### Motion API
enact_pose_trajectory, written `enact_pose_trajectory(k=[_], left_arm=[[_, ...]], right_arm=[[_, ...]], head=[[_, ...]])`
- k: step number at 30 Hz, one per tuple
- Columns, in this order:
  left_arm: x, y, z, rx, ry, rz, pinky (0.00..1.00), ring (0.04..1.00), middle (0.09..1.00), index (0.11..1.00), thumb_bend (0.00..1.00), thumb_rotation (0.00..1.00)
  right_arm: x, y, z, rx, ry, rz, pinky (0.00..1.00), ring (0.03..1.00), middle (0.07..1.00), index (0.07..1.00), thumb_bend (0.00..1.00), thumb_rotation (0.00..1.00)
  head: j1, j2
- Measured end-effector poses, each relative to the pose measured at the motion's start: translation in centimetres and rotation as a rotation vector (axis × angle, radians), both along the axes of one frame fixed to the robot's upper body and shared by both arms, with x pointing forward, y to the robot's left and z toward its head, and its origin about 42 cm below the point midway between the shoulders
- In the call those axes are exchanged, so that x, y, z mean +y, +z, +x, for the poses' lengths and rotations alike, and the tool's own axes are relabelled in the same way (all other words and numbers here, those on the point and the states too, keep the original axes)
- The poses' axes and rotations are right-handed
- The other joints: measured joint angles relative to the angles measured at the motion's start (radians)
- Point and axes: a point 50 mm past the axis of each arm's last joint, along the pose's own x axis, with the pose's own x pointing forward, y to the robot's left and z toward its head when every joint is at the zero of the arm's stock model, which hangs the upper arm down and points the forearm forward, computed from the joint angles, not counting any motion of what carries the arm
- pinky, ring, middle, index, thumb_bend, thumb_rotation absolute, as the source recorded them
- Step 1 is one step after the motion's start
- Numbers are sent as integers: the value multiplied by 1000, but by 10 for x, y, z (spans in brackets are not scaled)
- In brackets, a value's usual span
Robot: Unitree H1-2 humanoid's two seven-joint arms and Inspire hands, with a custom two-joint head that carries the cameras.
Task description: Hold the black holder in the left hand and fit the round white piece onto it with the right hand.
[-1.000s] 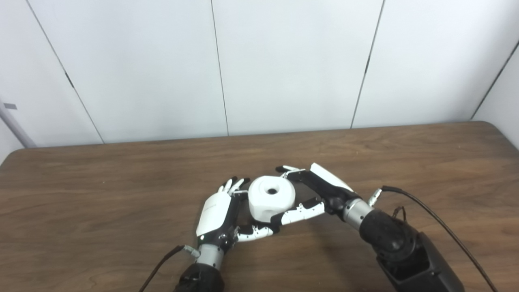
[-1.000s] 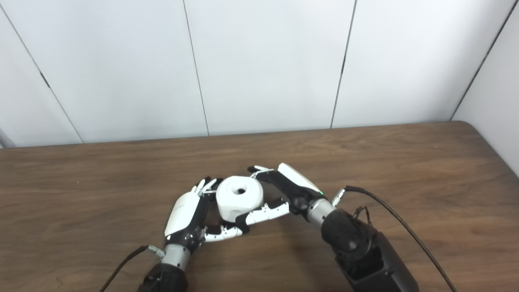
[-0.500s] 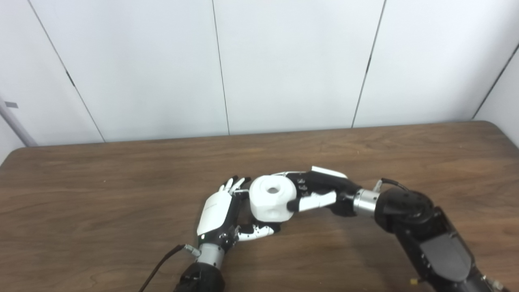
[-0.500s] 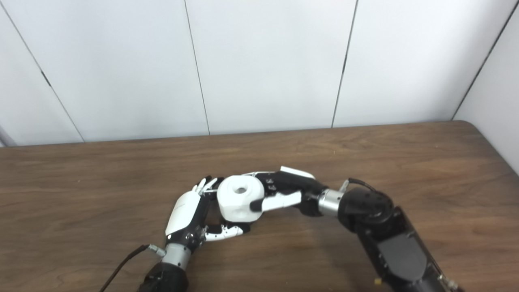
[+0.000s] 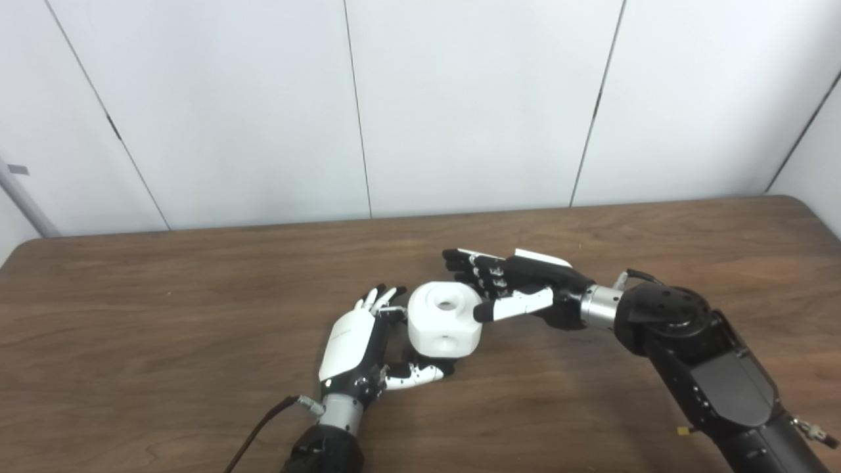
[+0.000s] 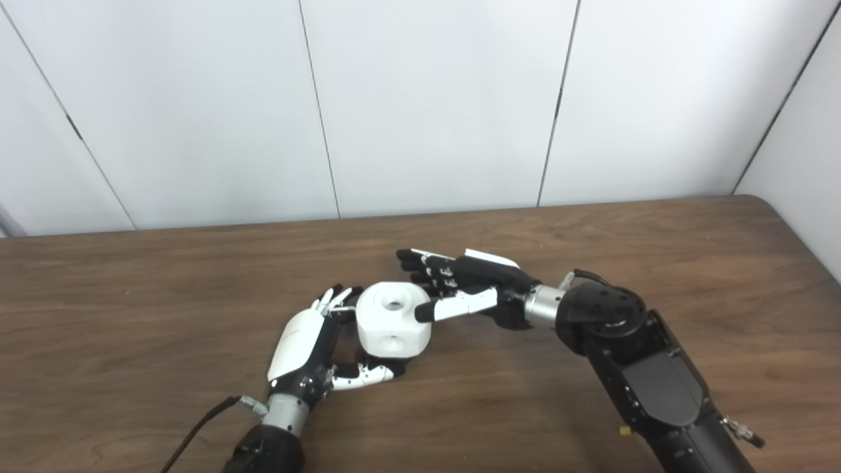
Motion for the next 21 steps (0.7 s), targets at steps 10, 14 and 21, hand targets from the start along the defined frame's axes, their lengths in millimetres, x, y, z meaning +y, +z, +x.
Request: enact_pose_trajectory(k=[10, 14, 21], left_arm=[[3, 0, 2, 2, 2, -18, 1000, 1000, 923, 480, 521, 47], [8, 0, 3, 11, 2, -38, 1000, 1000, 940, 487, 521, 51], [17, -1, 5, 41, -28, -43, 1000, 1000, 983, 661, 879, 124]], right_arm=[[-30, 12, -16, -97, -135, -2, 1000, 1000, 1000, 1000, 1000, 413], [-51, 0, -39, -126, -240, -15, 1000, 1000, 1000, 1000, 1000, 407], [-78, -22, -74, -173, -357, -10, 1000, 1000, 1000, 1000, 1000, 415]], head=[[-17, -20], [-23, -28], [-35, -48]])
